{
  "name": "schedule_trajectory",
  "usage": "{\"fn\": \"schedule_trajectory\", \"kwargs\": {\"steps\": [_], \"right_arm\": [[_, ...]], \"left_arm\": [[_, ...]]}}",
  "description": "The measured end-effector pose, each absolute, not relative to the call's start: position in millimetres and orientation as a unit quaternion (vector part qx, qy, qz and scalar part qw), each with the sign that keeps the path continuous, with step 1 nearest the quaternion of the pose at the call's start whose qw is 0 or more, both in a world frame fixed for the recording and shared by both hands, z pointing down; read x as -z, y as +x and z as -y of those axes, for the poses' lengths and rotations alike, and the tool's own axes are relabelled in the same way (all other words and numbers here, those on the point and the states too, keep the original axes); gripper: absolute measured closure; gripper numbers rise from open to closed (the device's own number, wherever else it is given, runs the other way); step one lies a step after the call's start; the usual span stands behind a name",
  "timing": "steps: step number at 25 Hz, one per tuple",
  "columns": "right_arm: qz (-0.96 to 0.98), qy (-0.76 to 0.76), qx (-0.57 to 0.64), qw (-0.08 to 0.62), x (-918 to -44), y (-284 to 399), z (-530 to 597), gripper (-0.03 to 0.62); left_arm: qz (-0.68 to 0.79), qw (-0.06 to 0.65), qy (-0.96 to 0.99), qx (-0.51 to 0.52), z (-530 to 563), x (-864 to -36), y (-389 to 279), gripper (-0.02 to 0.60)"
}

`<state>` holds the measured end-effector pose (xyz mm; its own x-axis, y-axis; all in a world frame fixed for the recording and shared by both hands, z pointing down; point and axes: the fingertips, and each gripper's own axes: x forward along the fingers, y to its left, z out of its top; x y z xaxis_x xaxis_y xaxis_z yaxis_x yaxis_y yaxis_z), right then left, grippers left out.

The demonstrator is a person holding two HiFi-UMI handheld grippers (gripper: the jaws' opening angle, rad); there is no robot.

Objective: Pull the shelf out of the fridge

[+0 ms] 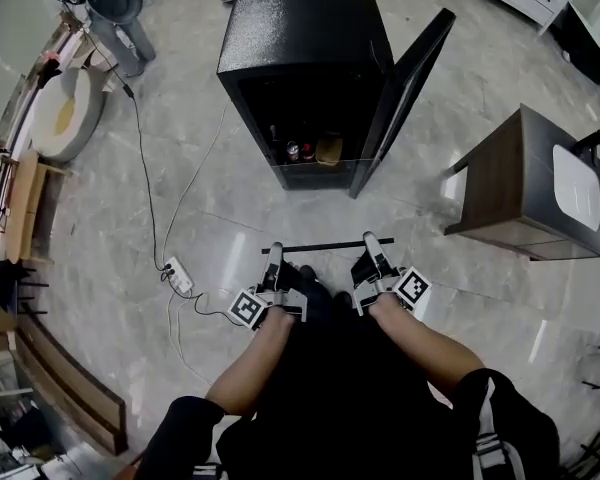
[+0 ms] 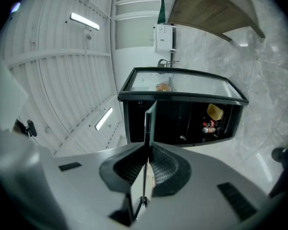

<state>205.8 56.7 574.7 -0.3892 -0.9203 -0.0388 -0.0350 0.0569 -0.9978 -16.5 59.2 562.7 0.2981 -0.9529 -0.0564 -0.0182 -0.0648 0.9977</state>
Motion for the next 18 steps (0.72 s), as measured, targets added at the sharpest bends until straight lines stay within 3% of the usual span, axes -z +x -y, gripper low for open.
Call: {"fn": "schedule_trajectory", "kwargs": {"steps": [18], "right_arm": [[-0.626, -0.374, 0.562, 0.390, -524.7, 218.8, -134.5, 0.554]], "left_arm": [[0.398, 0.539, 0.592, 0.447, -145.2, -519.0, -2.5, 0.546]]}}
